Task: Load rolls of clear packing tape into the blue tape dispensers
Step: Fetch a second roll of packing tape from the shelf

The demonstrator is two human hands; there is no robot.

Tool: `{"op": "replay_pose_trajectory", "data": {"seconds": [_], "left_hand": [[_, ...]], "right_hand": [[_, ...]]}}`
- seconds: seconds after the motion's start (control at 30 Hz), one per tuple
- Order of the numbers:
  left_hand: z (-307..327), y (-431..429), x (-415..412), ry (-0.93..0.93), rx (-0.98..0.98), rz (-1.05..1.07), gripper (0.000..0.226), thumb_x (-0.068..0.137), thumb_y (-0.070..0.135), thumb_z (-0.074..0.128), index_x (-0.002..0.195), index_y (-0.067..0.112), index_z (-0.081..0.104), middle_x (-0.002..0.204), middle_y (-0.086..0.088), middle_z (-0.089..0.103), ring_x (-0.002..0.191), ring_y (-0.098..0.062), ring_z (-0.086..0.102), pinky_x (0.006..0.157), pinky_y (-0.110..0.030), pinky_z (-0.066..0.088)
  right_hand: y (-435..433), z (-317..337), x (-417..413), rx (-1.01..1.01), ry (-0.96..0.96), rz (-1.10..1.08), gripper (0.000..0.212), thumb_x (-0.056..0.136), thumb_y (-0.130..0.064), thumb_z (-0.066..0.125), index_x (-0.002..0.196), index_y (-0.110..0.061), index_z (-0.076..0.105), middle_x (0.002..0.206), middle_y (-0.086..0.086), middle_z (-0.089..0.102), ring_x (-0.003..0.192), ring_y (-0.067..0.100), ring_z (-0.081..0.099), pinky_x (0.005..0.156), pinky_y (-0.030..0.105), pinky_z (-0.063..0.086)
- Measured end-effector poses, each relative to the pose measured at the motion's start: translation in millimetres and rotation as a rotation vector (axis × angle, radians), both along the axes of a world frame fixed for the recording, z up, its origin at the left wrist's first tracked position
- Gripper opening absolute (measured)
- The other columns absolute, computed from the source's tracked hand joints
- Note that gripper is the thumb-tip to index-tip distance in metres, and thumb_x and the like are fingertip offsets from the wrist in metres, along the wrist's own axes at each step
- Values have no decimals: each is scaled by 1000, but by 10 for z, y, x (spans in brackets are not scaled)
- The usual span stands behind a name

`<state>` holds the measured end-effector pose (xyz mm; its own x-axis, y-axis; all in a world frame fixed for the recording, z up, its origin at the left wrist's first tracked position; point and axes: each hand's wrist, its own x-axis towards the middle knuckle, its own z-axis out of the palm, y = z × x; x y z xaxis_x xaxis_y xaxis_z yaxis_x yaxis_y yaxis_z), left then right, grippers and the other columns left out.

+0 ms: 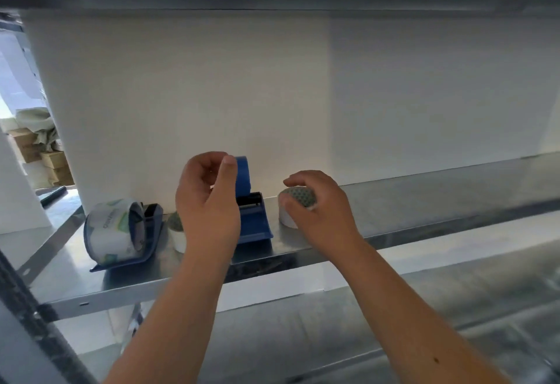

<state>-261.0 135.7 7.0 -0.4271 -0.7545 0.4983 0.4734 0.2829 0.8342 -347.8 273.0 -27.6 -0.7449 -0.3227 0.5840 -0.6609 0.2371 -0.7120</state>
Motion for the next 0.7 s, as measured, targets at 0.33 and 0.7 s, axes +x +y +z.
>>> {"op": "replay_pose_trajectory", "data": {"seconds": [0.33, 0.7], "left_hand": [[-184, 1040, -214, -97, -1, -657, 22, 104, 16, 62, 121, 22, 75, 122, 9, 77, 119, -14, 71, 108, -43, 56], [-367, 2845, -242, -134, 0, -1168, 23, 100, 22, 67, 119, 30, 75, 123, 14, 77, 121, -10, 70, 110, -46, 54]], "right_hand": [[901, 51, 462, -562, -257, -45, 22, 100, -13, 64, 119, -18, 74, 117, -5, 77, 114, 17, 71, 99, 40, 59], [2726, -140, 1020, -827, -222, -450, 30, 92, -19, 66, 121, -16, 73, 125, 8, 76, 118, 26, 71, 98, 45, 59]]}}
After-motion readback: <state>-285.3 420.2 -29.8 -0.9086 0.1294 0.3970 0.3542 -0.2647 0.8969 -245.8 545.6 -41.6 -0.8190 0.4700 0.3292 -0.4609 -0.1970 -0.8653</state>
